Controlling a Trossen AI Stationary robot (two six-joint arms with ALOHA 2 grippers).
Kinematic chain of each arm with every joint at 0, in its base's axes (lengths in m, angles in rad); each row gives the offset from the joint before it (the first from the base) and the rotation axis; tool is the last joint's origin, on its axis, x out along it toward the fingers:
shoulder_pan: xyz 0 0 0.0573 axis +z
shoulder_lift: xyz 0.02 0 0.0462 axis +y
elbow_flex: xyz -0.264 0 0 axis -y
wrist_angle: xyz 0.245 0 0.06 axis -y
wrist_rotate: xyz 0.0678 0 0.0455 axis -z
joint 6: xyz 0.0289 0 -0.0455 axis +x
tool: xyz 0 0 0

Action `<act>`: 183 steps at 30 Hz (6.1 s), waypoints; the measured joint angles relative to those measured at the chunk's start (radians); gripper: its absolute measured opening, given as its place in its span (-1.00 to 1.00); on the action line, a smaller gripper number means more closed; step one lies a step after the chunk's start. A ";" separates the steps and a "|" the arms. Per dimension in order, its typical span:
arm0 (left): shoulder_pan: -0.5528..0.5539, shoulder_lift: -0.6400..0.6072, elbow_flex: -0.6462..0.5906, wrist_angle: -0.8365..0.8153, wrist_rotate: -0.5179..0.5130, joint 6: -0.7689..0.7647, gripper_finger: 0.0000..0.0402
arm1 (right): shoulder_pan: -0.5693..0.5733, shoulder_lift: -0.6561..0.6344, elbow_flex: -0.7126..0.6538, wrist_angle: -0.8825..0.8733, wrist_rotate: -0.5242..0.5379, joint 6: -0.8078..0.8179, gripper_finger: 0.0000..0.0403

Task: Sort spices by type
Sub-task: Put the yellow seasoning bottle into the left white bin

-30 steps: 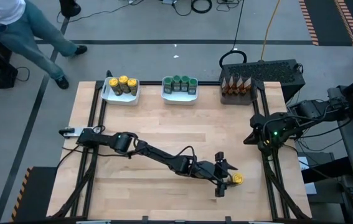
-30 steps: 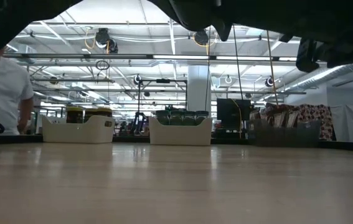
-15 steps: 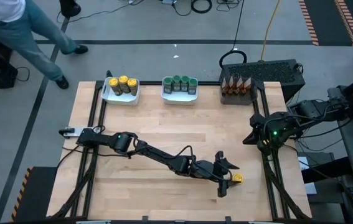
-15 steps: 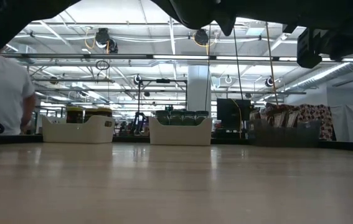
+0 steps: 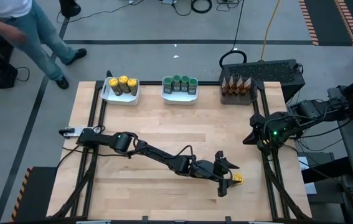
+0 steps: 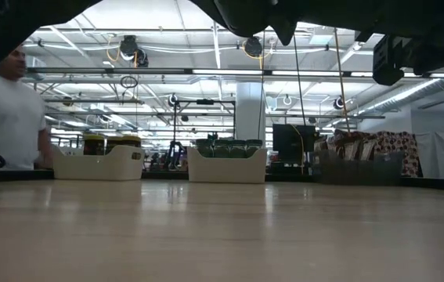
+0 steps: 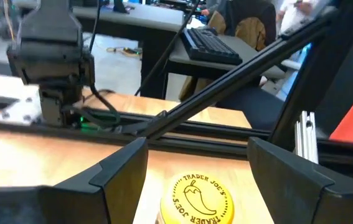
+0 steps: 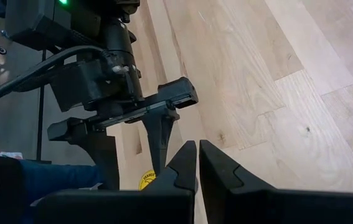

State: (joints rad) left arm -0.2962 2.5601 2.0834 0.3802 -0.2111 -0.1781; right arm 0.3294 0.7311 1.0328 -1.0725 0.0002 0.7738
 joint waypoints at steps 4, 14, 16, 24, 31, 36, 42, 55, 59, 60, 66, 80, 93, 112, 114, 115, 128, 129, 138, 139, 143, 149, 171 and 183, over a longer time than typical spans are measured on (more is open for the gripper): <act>0.001 0.000 0.000 -0.011 0.000 -0.107 0.39 | 0.000 0.000 0.000 0.000 0.000 0.000 -1.00; 0.009 -0.001 0.000 -0.050 0.001 -0.180 0.39 | 0.000 0.000 0.000 0.007 0.000 0.000 -1.00; 0.009 -0.001 0.000 -0.049 0.001 -0.183 0.39 | 0.000 0.000 0.000 0.008 0.000 0.000 -1.00; 0.015 -0.001 0.000 -0.049 0.023 -0.236 0.39 | 0.000 0.000 0.000 0.010 0.000 0.000 -1.00; 0.021 -0.001 0.000 -0.047 0.023 -0.218 0.39 | 0.000 0.000 0.000 0.047 0.000 0.000 -1.00; 0.020 -0.001 0.000 -0.040 0.023 -0.096 0.39 | 0.000 0.000 0.000 0.050 0.000 -0.005 -1.00; 0.020 -0.003 0.000 0.008 0.023 0.055 0.39 | 0.000 0.002 0.000 0.048 0.005 0.015 -1.00; 0.014 -0.145 0.000 -0.401 -0.064 -0.012 0.39 | 0.104 0.044 -0.002 0.018 -0.010 0.157 -1.00; 0.014 -0.214 0.000 -0.617 -0.121 0.077 0.39 | 0.211 0.140 -0.002 0.117 -0.066 0.183 -1.00; 0.014 -0.230 0.000 -0.679 -0.135 0.095 0.39 | 0.242 0.175 -0.002 0.137 -0.087 0.193 -1.00; 0.015 -0.282 0.000 -0.992 -0.205 0.158 0.39 | 0.474 0.342 -0.002 0.165 -0.130 0.300 -1.00; 0.011 -0.324 -0.016 -1.234 -0.036 0.185 0.39 | 0.771 0.410 -0.344 0.608 0.101 0.688 -1.00; 0.011 -0.574 -0.344 -1.167 -0.074 0.046 0.39 | 0.787 0.427 -0.634 0.932 0.266 0.684 -1.00; -0.053 -0.708 -0.507 -1.041 -0.134 -0.183 0.39 | 0.572 0.431 -0.694 1.133 0.315 0.452 -1.00; -0.061 -0.708 -0.507 -1.033 -0.134 -0.207 0.39 | 0.537 0.441 -0.694 1.174 0.316 0.413 -1.00; -0.066 -0.708 -0.507 -1.025 -0.135 -0.210 0.39 | 0.519 0.449 -0.694 1.194 0.316 0.394 -1.00; -0.104 -0.708 -0.507 -0.974 -0.228 -0.448 0.39 | 0.286 0.674 -0.666 1.464 0.312 0.194 -1.00; -0.105 -0.708 -0.507 -0.969 -0.245 -0.469 0.39 | 0.269 0.691 -0.652 1.467 0.312 0.175 -1.00; -0.096 -0.680 -0.505 -0.906 -0.296 -0.638 0.39 | 0.130 0.809 -0.525 1.464 0.258 -0.001 -1.00; -0.093 -0.673 -0.505 -0.895 -0.298 -0.663 0.39 | 0.125 0.809 -0.518 1.467 0.256 -0.010 -1.00; -0.079 -0.641 -0.505 -0.846 -0.301 -0.754 0.39 | 0.128 0.770 -0.513 1.458 0.258 -0.022 -1.00; -0.077 -0.582 -0.505 -0.668 -0.351 -0.694 0.39 | 0.178 0.669 -0.513 1.319 0.240 0.037 -1.00; -0.076 -0.431 -0.505 -0.537 -0.463 -0.338 0.39 | 0.360 0.469 -0.513 1.044 0.290 0.158 -1.00; -0.072 -0.425 -0.505 -0.510 -0.554 -0.288 0.39 | 0.360 0.469 -0.513 1.044 0.289 0.155 -1.00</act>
State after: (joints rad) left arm -0.3683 2.1356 1.5780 -0.1297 -0.7649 -0.4657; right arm 0.6895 1.2003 0.5201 -0.0281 0.2888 0.9284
